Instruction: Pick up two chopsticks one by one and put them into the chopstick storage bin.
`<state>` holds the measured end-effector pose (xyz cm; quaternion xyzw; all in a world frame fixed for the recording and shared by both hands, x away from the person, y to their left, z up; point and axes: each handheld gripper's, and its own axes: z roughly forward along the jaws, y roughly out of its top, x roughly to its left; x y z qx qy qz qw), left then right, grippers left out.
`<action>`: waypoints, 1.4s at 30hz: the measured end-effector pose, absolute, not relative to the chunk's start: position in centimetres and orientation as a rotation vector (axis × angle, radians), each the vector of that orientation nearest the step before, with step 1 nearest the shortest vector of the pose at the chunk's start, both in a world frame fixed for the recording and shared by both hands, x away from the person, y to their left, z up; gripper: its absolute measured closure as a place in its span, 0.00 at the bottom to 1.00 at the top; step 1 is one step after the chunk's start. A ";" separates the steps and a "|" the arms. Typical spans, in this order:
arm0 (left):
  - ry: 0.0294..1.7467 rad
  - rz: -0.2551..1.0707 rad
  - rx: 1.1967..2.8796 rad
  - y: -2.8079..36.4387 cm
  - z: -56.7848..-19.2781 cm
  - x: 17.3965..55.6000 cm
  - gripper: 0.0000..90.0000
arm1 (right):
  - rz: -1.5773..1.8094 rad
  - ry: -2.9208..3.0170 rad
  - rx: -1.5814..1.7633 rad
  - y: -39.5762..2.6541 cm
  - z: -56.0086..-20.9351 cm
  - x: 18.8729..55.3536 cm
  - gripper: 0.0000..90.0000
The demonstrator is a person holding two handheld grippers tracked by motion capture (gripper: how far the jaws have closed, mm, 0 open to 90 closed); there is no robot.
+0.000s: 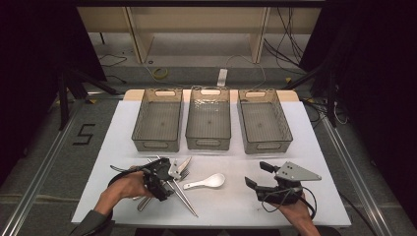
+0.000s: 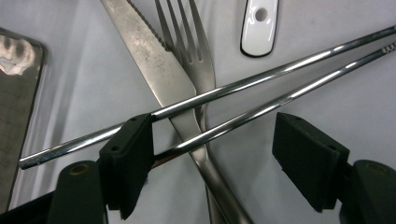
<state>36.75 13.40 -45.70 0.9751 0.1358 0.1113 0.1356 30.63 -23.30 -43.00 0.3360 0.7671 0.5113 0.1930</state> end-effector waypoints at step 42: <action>0.296 0.396 2.869 14.2 -45.5 36.5 0.78 | 1.421 2.182 0.932 -23.0 -43.1 30.6 0.30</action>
